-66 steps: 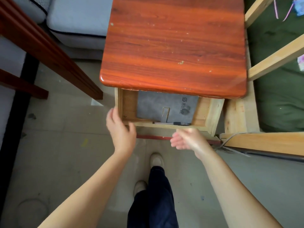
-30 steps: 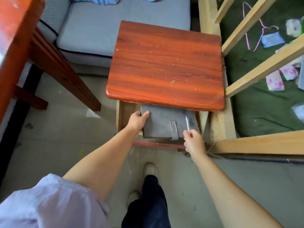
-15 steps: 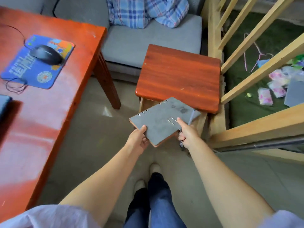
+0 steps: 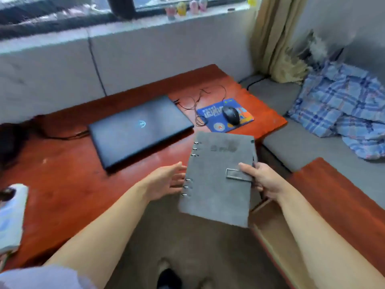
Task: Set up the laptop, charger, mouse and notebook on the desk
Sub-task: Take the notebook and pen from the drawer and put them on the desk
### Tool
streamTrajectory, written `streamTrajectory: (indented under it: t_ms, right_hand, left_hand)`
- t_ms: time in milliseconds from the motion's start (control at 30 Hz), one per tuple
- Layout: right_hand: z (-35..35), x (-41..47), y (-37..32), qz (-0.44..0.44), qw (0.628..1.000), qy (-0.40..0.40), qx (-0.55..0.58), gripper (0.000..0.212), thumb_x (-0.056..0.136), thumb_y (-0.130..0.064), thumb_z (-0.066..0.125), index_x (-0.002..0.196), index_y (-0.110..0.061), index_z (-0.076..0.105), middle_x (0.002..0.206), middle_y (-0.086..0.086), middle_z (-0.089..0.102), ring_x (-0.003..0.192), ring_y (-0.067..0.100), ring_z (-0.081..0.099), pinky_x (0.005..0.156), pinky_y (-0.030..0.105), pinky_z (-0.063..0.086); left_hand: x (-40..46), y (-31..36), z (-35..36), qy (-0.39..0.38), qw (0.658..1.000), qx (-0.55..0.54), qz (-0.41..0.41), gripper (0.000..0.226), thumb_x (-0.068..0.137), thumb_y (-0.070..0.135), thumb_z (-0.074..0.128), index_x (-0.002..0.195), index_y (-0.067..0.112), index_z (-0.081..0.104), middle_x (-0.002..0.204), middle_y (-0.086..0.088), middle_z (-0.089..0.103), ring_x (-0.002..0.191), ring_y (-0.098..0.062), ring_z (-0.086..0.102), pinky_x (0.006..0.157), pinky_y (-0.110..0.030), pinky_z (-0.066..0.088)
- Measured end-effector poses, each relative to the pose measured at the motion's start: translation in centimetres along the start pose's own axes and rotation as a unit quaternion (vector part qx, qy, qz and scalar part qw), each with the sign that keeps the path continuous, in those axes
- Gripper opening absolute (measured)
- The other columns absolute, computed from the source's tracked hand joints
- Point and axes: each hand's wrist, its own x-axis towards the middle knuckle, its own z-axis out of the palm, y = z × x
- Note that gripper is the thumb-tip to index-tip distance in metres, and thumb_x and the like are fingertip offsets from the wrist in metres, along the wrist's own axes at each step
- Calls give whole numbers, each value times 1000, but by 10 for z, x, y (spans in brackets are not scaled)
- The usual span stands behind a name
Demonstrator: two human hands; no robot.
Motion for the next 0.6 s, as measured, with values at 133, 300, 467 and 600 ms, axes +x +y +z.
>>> streamTrajectory:
  t_ms: [133,300,467,600]
  right_hand:
    - [107,36,-22,-1,991,-104,-78,19,87,-30,60,79,-13,61,45,-6,46,29,5,31,31,12,16]
    - [232,63,-37,-54,974,-159,-152,23,91,-23,58,69,-15,53,55,-1,36,34,4,28,34,15,21]
    - [331,86,-33,-67,945,-205,-247,8,90,-15,55,85,-16,62,54,-8,44,42,9,33,39,19,24]
    - [399,108,-25,-74,940,-187,-276,19,89,-16,55,105,-17,64,82,-1,67,70,15,61,56,25,47]
  left_hand:
    - [-54,-14,-46,156,984,-7,82,21,98,21,44,112,14,58,101,-6,66,87,-20,61,80,-33,48]
    - [-112,-36,-122,319,929,-134,128,17,99,20,42,88,15,54,60,1,55,42,-9,47,43,-16,39]
    - [-139,-48,-201,415,889,-159,107,23,99,27,41,81,19,52,60,0,39,34,-9,36,35,-12,33]
    - [-140,-43,-263,455,872,-155,94,23,98,22,42,78,16,52,61,-4,43,32,-10,40,34,-12,34]
